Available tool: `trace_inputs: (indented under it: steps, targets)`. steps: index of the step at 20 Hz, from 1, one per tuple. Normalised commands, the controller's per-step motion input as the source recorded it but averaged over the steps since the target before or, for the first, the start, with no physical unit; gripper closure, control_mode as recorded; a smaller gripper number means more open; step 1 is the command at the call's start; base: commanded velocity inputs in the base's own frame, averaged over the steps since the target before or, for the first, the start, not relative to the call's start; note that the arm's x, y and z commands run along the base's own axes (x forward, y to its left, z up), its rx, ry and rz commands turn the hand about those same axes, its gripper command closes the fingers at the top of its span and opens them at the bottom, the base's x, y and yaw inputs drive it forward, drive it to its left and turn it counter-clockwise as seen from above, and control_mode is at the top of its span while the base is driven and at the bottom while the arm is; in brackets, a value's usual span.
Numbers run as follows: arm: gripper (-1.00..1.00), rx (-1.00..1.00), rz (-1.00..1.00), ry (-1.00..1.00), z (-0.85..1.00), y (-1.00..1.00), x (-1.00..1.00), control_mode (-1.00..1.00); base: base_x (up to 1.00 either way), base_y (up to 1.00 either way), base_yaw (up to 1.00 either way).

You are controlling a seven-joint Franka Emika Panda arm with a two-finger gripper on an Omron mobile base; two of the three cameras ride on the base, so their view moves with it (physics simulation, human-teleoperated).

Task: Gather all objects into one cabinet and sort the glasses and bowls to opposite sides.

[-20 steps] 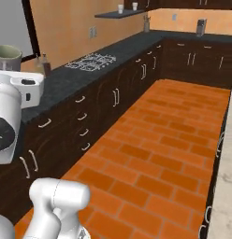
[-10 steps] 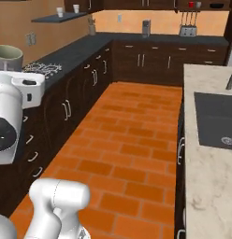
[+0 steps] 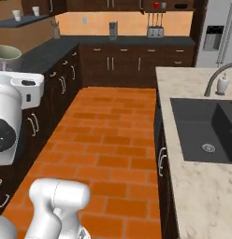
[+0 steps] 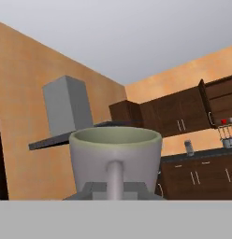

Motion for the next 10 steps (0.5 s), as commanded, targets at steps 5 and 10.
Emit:
trace_inputs:
  steps: [5,10]
  targets:
    - [1.00,0.00,0.00,0.00,0.00,0.00,0.00,1.00,0.93,0.44,-0.33]
    - [1.00,0.00,0.00,0.00,0.00,0.00,0.00,1.00,1.00,0.32,-0.17]
